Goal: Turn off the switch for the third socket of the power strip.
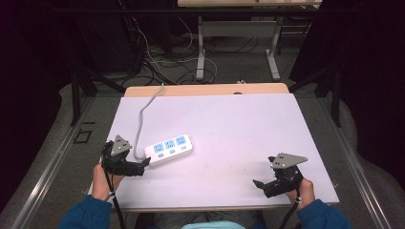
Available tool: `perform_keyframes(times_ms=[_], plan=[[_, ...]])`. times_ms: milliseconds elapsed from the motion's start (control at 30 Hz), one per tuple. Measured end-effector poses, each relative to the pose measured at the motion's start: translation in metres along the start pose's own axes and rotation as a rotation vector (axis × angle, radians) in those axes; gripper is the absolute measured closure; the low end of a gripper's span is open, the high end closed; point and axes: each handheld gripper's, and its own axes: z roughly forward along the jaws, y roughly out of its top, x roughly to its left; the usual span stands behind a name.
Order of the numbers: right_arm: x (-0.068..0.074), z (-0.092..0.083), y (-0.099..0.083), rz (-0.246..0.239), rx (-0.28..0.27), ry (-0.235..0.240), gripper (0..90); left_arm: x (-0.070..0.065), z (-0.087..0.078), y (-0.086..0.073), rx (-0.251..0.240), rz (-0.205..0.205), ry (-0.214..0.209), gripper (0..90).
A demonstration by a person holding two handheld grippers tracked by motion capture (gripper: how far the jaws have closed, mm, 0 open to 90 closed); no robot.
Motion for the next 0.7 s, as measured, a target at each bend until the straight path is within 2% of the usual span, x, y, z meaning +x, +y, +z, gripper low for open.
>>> perform_keyframes(times_ms=[333, 400, 467, 700], plan=[[0.0, 0.0, 0.0, -0.005, 0.008, -0.006, 1.9, 0.011, 0.01, 0.008, 0.02, -0.001, 0.0, 0.0], [-0.001, -0.001, 0.0, 0.0, 0.024, -0.002, 2.1, 0.012, 0.012, 0.009, 0.025, -0.011, 0.003, 0.0], [0.0, 0.0, 0.0, -0.007, 0.009, -0.008, 2.2, 0.013, 0.013, 0.01, 0.032, -0.007, 0.004, 0.0], [-0.001, 0.001, 0.0, -0.008, 0.009, -0.006, 2.4, 0.018, 0.017, 0.014, 0.046, -0.011, 0.002, 0.0]])
